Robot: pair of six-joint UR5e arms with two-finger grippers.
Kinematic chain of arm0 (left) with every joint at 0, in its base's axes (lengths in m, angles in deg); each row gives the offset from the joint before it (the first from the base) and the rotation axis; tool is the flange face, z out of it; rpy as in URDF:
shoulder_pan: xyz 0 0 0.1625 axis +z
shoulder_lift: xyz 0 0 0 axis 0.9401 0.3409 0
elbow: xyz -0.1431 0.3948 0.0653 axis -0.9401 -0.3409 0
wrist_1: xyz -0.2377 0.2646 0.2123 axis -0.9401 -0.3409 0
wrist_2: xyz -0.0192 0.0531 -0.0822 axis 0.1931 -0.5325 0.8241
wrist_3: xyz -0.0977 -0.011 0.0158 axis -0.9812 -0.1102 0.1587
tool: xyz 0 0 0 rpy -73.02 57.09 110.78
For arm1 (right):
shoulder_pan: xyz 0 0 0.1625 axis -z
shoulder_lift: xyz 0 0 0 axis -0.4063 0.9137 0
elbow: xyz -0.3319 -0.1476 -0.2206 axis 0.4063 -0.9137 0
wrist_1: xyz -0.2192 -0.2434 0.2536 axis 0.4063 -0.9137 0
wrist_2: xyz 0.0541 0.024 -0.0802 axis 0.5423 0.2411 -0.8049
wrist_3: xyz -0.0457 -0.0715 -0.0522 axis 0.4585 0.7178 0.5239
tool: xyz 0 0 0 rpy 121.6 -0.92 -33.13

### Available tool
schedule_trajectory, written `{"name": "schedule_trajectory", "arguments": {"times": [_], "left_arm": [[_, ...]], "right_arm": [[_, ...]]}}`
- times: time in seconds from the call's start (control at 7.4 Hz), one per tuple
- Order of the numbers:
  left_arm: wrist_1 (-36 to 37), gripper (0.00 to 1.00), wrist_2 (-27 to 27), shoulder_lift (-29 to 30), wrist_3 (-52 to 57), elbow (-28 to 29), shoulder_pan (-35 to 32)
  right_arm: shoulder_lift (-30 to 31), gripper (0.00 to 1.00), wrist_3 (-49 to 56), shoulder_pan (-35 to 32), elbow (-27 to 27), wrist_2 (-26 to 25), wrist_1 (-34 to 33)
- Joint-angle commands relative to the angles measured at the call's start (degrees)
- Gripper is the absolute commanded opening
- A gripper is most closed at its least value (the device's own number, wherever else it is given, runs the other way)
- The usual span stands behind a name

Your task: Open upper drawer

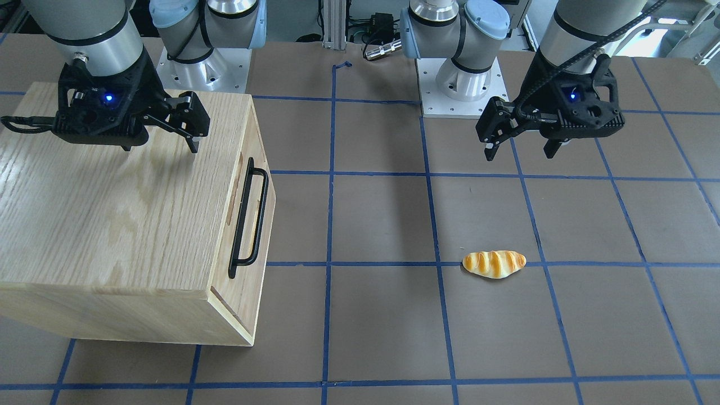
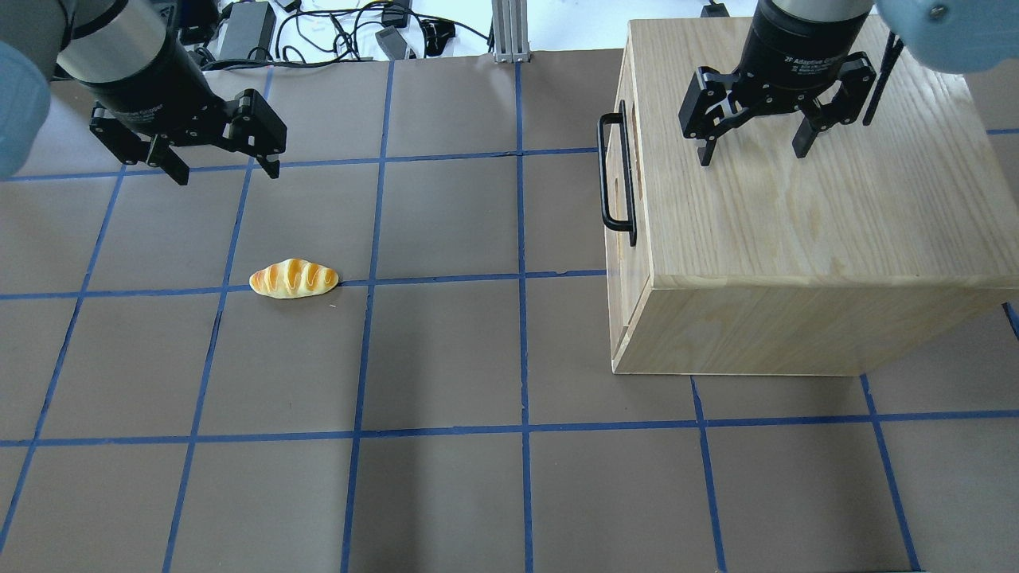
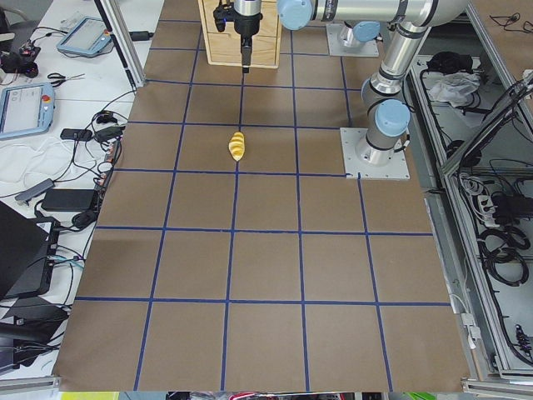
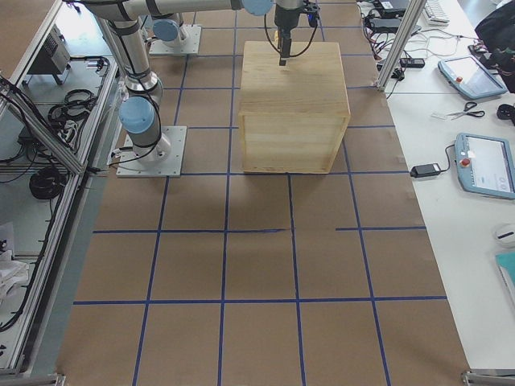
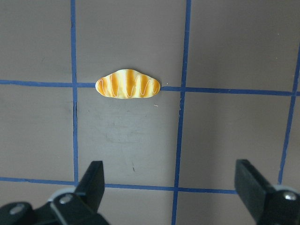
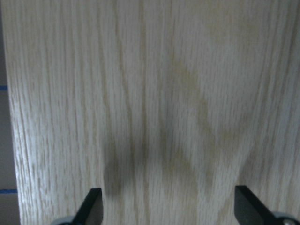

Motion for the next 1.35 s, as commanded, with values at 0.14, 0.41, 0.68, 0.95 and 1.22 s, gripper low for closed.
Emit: {"name": "schedule_trajectory", "arguments": {"times": [0.14, 0.41, 0.68, 0.95, 1.22], "left_arm": [[-0.30, 1.00, -0.05, -0.35, -0.86, -1.04, -0.18], [0.13, 1.00, -0.06, 0.27, 0.11, -1.05, 0.60], [0.14, 1.00, -0.93, -0.08, 0.11, -0.61, 0.78], [0.23, 1.00, 0.04, 0.79, -0.24, -0.96, 0.44], [0.40, 1.00, -0.58, 1.68, -0.68, -0.87, 0.17]], "right_arm": [[0.00, 1.00, -0.04, 0.00, -0.05, 0.00, 0.00], [0.00, 1.00, -0.04, 0.09, -0.05, 0.00, 0.00], [0.00, 1.00, -0.04, 0.00, -0.05, 0.00, 0.00], [0.00, 1.00, -0.04, 0.00, -0.05, 0.00, 0.00], [0.00, 1.00, 0.05, 0.00, -0.05, 0.00, 0.00]]}}
